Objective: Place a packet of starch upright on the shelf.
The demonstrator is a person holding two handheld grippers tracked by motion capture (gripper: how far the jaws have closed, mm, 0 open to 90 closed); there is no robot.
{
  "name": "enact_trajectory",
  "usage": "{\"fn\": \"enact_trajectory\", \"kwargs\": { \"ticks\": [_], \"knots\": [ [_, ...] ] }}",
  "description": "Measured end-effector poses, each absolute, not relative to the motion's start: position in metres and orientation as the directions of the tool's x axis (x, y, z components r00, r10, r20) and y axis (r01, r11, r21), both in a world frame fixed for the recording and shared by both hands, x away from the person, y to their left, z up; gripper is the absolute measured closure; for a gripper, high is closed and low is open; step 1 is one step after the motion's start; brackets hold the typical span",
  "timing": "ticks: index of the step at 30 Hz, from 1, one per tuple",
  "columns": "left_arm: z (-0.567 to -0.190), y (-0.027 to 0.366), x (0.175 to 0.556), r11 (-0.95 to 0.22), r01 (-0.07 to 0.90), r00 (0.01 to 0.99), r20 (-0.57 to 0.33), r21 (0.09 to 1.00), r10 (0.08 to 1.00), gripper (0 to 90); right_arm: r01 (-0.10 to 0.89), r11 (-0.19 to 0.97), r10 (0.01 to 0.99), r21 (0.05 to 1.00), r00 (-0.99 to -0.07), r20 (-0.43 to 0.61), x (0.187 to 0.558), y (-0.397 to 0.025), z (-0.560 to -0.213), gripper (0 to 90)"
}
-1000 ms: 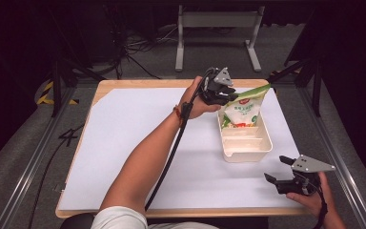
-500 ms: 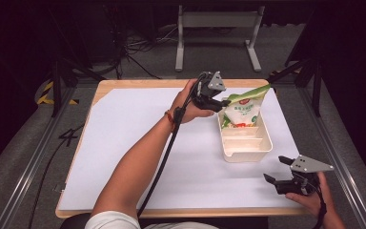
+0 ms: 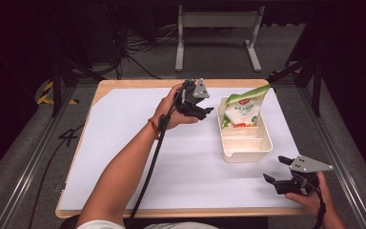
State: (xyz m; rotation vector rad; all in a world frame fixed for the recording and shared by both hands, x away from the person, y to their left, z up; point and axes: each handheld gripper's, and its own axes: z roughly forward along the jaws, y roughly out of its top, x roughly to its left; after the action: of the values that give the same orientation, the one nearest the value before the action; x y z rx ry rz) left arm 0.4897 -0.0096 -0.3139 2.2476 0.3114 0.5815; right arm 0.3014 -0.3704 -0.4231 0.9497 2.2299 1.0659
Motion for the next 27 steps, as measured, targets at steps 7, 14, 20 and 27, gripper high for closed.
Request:
{"fn": "enact_trajectory", "kwargs": {
  "ticks": [7, 14, 20, 27],
  "knots": [
    [-0.322, 0.013, 0.484, -0.681, 0.084, 0.868, 0.283, 0.727, 0.409, 23.0, 0.382, 0.452, 0.761, 0.806, -0.637, -0.125, 0.302, -0.37, -0.423, 13.7],
    [-0.335, 0.035, 0.474, -0.704, 0.098, 0.853, 0.306, 0.703, 0.424, 15.0, 0.383, 0.456, 0.759, 0.803, -0.638, -0.127, 0.302, -0.37, -0.424, 13.7],
    [-0.341, 0.051, 0.466, -0.689, 0.123, 0.845, 0.289, 0.714, 0.45, 10.7, 0.384, 0.46, 0.756, 0.801, -0.642, -0.127, 0.303, -0.369, -0.424, 13.7],
    [-0.347, 0.074, 0.449, -0.679, 0.144, 0.836, 0.278, 0.72, 0.473, 8.2, 0.381, 0.469, 0.753, 0.797, -0.644, -0.136, 0.303, -0.366, -0.424, 13.7]
  ]
}}
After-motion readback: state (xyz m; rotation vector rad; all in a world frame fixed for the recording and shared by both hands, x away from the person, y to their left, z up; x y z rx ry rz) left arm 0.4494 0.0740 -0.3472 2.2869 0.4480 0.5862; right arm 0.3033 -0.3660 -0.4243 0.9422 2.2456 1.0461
